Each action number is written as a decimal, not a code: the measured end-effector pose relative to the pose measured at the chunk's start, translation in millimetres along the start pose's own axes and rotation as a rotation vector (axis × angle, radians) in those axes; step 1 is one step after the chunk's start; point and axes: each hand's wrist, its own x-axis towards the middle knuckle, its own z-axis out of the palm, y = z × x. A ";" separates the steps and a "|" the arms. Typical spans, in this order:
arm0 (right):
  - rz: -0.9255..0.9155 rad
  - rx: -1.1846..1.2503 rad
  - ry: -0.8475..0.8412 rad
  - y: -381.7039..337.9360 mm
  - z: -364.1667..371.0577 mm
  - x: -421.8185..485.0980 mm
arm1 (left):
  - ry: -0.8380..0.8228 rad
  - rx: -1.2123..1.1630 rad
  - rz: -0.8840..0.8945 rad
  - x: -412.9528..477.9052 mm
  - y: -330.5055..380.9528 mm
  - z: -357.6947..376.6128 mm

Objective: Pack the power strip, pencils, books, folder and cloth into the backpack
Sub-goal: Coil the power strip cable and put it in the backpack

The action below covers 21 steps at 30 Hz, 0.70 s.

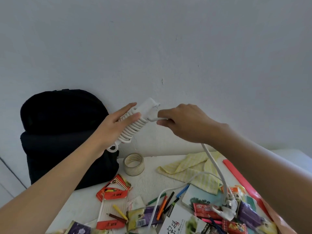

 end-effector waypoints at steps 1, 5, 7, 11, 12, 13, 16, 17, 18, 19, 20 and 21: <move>-0.029 0.030 0.070 2.1 -1.1 0.9 | -0.042 0.018 0.017 -1.8 -1.3 -1.5; -0.187 0.108 0.310 5.9 -1.8 3.9 | -0.092 0.192 0.120 -8.2 -1.8 -7.9; -0.206 0.193 0.402 6.6 -4.7 6.2 | -0.068 0.267 0.164 -11.9 0.6 -11.3; -0.171 0.421 0.414 1.3 -20.8 8.3 | -0.110 0.385 0.193 -19.3 6.7 -10.3; -0.196 0.423 0.364 -1.7 -23.8 8.7 | -0.129 0.429 0.205 -20.6 7.9 -8.4; -0.228 0.426 0.295 -5.0 -25.4 9.1 | -0.143 0.505 0.228 -21.6 8.4 -6.1; -0.256 0.495 0.080 -7.6 -24.0 10.6 | -0.140 0.714 0.292 -23.4 6.3 0.1; -0.233 0.555 0.028 -6.2 -21.7 10.1 | -0.151 0.694 0.287 -24.3 5.5 1.1; -0.200 0.642 -0.009 -3.3 -19.1 9.4 | -0.181 0.626 0.274 -24.9 4.8 1.7; -0.162 0.753 -0.035 0.6 -16.9 9.2 | -0.221 0.524 0.258 -25.7 4.9 2.6; -0.118 0.886 -0.063 5.1 -15.0 9.1 | -0.254 0.421 0.247 -26.3 5.5 3.9; -0.076 1.021 -0.096 9.6 -13.9 9.3 | -0.271 0.337 0.238 -27.0 7.1 5.8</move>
